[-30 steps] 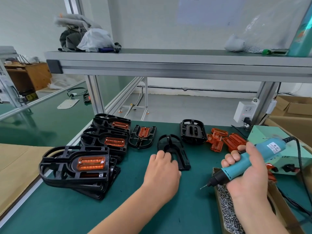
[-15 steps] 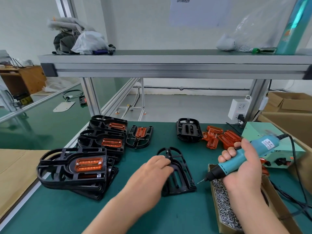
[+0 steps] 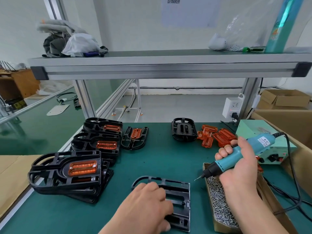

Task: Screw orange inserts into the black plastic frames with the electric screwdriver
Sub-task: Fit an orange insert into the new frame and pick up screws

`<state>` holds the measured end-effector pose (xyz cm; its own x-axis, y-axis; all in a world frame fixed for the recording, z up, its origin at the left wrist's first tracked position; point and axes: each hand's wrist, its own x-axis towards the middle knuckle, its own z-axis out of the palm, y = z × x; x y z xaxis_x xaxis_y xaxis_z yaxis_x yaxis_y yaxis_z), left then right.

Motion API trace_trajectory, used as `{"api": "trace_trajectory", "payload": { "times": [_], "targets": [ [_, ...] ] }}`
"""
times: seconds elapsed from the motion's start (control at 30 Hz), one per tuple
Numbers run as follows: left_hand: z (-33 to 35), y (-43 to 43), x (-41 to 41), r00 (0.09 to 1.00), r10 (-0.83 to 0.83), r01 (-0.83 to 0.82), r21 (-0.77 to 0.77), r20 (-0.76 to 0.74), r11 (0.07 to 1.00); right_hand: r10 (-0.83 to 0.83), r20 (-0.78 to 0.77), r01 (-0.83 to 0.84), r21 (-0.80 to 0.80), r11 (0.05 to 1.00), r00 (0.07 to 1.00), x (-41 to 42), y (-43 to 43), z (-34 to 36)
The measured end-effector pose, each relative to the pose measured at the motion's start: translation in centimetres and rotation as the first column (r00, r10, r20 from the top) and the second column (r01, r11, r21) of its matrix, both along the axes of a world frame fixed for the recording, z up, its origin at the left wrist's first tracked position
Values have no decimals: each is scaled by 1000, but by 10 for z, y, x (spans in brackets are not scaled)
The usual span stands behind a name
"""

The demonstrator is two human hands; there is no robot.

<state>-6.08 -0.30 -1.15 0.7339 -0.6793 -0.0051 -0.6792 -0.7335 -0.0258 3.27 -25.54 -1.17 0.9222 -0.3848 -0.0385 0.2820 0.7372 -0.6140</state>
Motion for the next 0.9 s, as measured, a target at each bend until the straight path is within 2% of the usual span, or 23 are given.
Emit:
{"api": "trace_trajectory", "payload": {
  "times": [0.07,0.2,0.33,0.4,0.5,0.57,0.67,0.9],
  "targets": [
    [4,-3,-16,1000,3,-5,79,20,997,-2,-1,2,4,1000,1000,0,0,1],
    [3,-7,-30,997,12,-13,13,71,1000,-6,2,6,13,1000,1000,0,-2,0],
    [23,-14,-12,986,150,-157,-120,-67,980,-19,-15,19,17,1000,1000,2,-3,-1],
    [31,-20,4,971,232,-240,-168,-62,956,-23,-25,23,23,999,999,3,-4,-3],
    [43,-38,39,929,353,-369,-344,-111,864,-18,-26,18,22,1000,999,4,-4,-5],
    [44,-57,71,911,385,-413,-356,-149,838,-26,-24,27,15,1000,999,4,-3,-7],
    [42,-92,115,921,359,-390,-309,-155,868,-43,-22,43,-8,999,999,5,-1,-9],
    [29,-149,172,963,144,-190,-192,-228,963,-65,-18,65,-10,998,998,8,-3,-9]
  ]
}}
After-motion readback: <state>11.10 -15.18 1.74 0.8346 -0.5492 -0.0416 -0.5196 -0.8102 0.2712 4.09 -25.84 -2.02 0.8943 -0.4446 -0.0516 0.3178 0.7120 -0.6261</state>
